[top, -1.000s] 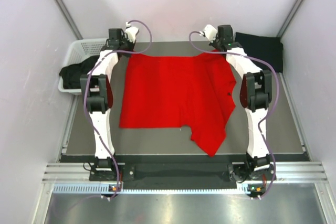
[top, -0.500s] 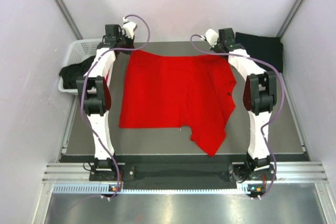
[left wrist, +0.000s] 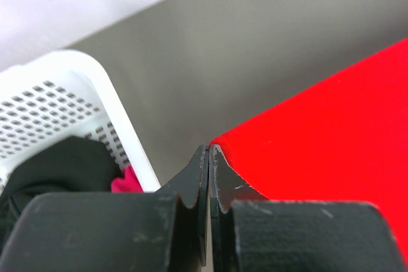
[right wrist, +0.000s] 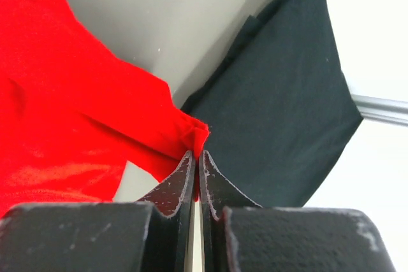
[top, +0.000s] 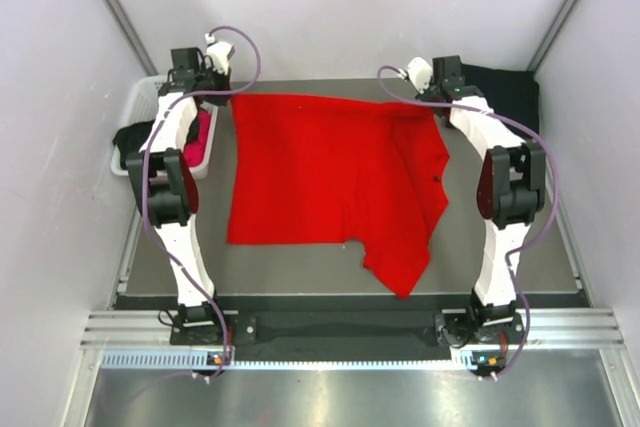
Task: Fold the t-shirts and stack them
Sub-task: Fold the tshirt
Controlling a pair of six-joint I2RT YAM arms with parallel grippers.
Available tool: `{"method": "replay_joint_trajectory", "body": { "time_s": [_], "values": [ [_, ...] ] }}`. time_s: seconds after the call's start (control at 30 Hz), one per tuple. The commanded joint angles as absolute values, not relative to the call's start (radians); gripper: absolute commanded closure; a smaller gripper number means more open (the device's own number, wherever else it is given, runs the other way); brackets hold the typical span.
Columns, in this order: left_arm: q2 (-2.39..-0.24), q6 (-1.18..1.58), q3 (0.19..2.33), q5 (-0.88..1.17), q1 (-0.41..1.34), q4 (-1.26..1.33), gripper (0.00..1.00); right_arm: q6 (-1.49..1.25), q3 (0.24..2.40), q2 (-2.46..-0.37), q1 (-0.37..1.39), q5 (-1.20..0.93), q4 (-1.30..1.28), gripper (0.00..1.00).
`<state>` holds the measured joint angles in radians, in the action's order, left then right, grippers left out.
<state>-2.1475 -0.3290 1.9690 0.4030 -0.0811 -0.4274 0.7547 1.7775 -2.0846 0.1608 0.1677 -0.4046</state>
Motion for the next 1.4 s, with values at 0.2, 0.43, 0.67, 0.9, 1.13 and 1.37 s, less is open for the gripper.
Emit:
{"method": "replay_joint_trajectory", "body": {
  "time_s": [0.2,0.43,0.67,0.9,1.13,1.37],
  "values": [
    [-2.086,-0.388,1.911,0.39,-0.089,-0.44,1.0,0.719,1.715,-1.962,0.15,0.176,-0.397,1.0],
    [-2.079,-0.377,1.893,0.419,-0.089,-0.453,1.0,0.684,1.64,-1.875,0.152,0.158,-0.425,1.0],
    [-2.037,-0.399,1.83,0.408,-0.09,-0.466,1.0,0.681,1.5,-1.775,0.153,0.152,-0.433,1.0],
    [-1.977,-0.436,1.738,0.4,-0.091,-0.482,1.0,0.667,1.365,-1.712,0.164,0.13,-0.445,1.0],
    [-1.951,-0.482,1.66,0.374,-0.095,-0.522,1.0,0.661,1.281,-1.687,0.176,0.11,-0.453,1.0],
    [-1.963,-0.497,1.588,0.316,-0.094,-0.512,1.0,0.624,1.24,-1.686,0.216,0.075,-0.463,1.0]
  ]
}}
